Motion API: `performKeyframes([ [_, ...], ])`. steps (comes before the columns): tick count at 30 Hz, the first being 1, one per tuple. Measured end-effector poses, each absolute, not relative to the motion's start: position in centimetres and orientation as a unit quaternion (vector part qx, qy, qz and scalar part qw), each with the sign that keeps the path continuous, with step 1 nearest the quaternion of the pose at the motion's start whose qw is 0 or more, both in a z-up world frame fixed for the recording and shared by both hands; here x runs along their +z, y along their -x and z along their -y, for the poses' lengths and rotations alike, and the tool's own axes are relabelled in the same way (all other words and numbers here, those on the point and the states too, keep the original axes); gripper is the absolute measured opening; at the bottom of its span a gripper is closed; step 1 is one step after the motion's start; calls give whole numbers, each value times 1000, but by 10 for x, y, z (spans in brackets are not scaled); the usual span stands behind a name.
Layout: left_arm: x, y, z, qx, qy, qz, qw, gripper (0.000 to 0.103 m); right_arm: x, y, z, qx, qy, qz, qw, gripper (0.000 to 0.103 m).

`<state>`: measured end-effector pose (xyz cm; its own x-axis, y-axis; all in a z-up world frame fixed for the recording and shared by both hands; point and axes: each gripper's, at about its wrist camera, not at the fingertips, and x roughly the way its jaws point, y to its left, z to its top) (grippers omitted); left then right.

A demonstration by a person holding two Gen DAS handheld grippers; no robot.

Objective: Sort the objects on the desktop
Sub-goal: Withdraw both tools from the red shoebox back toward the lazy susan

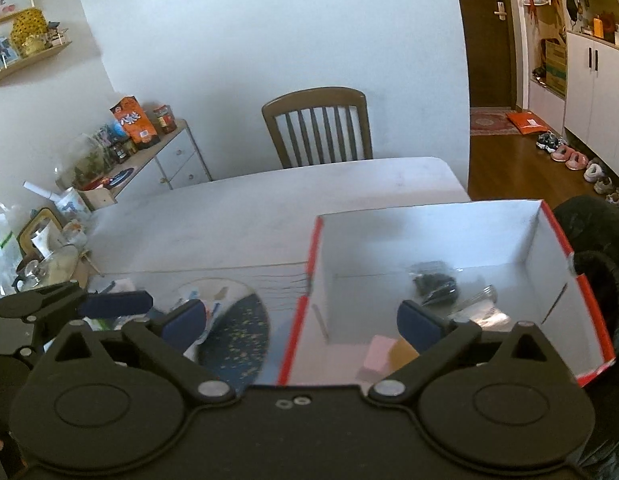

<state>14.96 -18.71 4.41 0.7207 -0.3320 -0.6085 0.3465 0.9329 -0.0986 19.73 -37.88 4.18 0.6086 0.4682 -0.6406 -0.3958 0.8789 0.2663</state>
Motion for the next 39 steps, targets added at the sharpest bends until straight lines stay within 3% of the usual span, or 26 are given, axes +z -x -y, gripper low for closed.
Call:
performKeyframes([
  [23, 22, -78, 41, -131, 33, -334, 933, 101, 33, -113, 272, 265, -24, -361, 894, 102],
  [39, -29, -43, -27, -88, 25, -367, 926, 103, 9, -93, 225, 251, -3, -379, 891, 102],
])
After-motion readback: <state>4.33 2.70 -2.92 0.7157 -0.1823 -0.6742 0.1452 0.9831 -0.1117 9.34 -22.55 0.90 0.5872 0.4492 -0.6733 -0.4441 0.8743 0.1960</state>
